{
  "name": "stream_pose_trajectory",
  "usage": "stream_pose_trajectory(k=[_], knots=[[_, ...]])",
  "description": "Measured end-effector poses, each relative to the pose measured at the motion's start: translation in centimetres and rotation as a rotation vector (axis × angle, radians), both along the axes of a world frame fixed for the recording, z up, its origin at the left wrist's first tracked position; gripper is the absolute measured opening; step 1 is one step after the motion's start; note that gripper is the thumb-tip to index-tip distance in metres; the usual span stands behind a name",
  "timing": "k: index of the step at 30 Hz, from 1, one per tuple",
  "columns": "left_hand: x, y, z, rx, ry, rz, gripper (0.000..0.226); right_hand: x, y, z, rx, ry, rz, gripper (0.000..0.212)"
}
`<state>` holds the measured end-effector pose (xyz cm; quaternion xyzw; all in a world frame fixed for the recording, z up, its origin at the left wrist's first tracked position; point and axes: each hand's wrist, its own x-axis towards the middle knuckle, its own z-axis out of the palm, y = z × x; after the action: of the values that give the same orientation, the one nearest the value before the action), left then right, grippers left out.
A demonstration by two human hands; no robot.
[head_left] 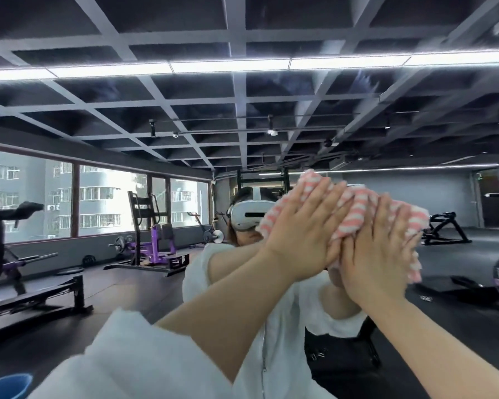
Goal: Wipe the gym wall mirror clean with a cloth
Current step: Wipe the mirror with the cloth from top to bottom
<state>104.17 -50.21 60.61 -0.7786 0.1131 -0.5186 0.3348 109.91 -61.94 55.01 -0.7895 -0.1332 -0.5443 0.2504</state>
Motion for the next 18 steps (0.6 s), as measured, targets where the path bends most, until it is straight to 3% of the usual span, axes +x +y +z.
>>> stream_pose_trajectory(k=[3, 8, 12, 18], knots=[[-0.6, 1.9, 3.0, 0.024, -0.042, 0.022, 0.063, -1.8, 2.1, 2.5, 0.121, 0.079, 0.019, 0.066], [-3.4, 7.7, 2.7, -0.278, -0.228, -0.05, 0.058, -4.9, 7.9, 6.2, -0.022, 0.045, 0.081, 0.054], [-5.9, 13.5, -3.1, -0.465, -0.284, 0.015, 0.057, -6.5, 13.6, 2.8, -0.173, -0.176, 0.15, 0.064], [-7.9, 16.1, -14.4, -0.741, -0.311, 0.094, 0.057, -8.2, 16.5, -4.6, -0.481, -0.428, 0.273, 0.06]])
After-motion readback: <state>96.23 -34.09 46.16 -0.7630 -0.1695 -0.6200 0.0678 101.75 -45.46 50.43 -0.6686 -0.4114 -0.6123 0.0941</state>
